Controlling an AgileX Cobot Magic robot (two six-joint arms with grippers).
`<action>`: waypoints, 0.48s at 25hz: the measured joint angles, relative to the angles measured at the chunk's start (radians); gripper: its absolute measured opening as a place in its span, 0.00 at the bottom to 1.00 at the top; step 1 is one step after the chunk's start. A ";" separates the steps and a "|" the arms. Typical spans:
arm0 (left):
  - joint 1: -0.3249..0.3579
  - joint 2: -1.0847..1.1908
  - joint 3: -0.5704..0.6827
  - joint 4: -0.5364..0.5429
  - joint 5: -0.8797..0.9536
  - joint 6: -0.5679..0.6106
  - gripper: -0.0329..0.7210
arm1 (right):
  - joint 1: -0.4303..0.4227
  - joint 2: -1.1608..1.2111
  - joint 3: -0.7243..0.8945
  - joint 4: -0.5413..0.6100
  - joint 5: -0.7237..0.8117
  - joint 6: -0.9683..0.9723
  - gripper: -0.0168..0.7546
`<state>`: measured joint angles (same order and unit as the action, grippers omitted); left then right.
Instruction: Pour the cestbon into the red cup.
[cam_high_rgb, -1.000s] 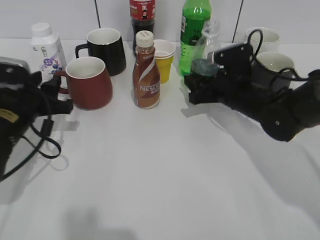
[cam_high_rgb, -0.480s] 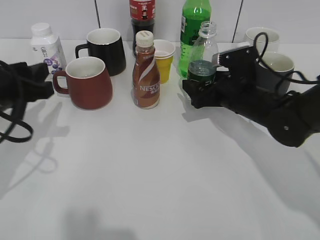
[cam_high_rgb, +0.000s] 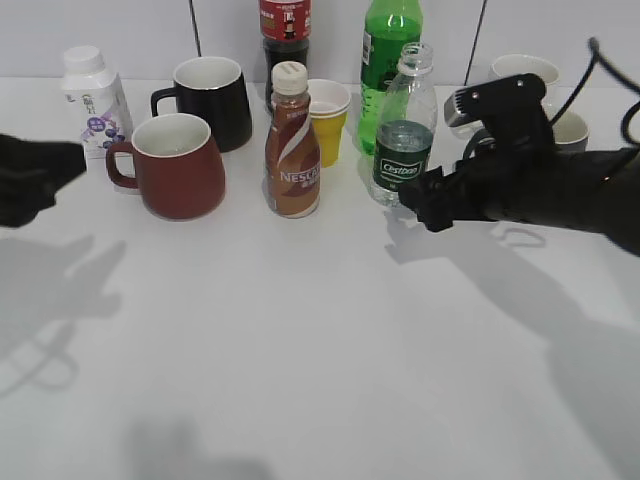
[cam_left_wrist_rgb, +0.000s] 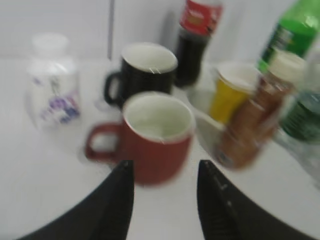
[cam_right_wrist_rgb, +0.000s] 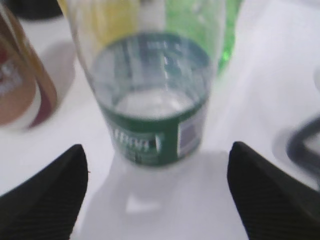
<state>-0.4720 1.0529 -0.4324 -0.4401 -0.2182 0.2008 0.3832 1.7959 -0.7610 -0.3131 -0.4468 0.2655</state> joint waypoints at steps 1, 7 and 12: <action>0.000 -0.023 -0.011 0.000 0.074 0.000 0.47 | 0.000 -0.020 0.000 -0.036 0.036 0.036 0.86; 0.000 -0.145 -0.106 0.051 0.476 0.000 0.47 | 0.000 -0.117 0.000 -0.267 0.233 0.307 0.79; 0.000 -0.252 -0.185 0.208 0.784 -0.001 0.47 | 0.000 -0.224 0.000 -0.329 0.466 0.393 0.74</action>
<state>-0.4720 0.8008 -0.6170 -0.2319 0.5660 0.1998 0.3832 1.5724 -0.7606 -0.6425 0.0196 0.6590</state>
